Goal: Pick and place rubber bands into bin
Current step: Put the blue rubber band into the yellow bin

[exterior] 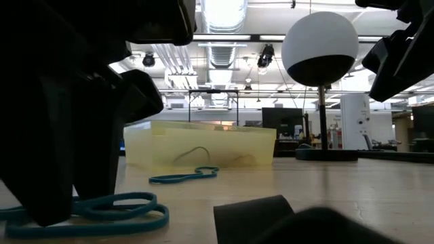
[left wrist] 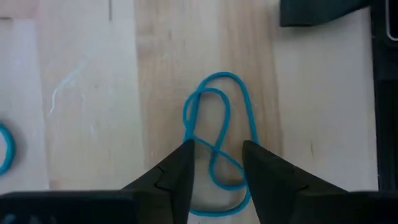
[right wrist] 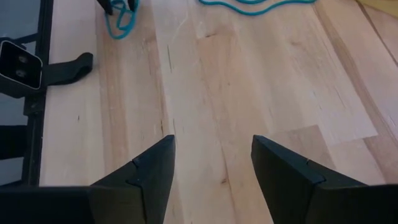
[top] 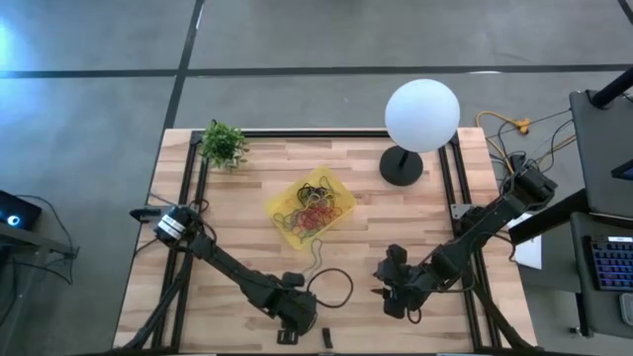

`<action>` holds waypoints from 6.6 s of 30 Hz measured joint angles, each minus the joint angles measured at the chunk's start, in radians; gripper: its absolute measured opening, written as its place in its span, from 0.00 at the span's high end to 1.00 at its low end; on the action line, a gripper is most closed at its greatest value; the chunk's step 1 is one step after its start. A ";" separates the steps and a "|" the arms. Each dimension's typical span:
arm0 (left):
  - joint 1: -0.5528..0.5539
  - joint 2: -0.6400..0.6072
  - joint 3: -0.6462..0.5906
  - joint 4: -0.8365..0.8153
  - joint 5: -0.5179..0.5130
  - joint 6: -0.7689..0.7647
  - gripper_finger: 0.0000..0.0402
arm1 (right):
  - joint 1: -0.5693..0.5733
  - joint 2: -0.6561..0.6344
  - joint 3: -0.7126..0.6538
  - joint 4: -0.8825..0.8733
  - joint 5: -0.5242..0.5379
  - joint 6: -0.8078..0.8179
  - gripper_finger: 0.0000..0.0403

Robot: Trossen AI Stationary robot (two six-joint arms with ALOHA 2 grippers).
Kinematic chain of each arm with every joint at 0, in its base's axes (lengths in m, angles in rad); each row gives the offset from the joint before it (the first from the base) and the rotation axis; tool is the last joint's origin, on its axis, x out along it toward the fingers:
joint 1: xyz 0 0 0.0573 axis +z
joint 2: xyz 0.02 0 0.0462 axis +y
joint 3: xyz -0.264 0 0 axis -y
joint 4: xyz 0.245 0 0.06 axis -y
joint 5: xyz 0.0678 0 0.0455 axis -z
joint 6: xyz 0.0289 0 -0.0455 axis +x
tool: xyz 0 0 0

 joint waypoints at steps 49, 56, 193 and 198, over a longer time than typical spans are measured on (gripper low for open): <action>0.242 -0.386 -0.010 -0.078 -0.509 0.254 1.00 | 0.000 0.001 0.000 0.002 0.037 0.053 0.57; 0.329 -0.411 -0.010 -0.117 -0.511 0.322 1.00 | -0.001 0.001 0.000 0.003 0.042 0.069 0.58; 0.329 -1.151 -0.480 -0.055 -0.354 0.228 0.49 | -0.308 0.248 0.138 -0.034 -0.227 -0.455 0.34; 0.330 -1.151 -0.480 -0.055 -0.354 0.229 0.49 | -0.317 0.260 0.138 -0.028 -0.238 -0.483 0.36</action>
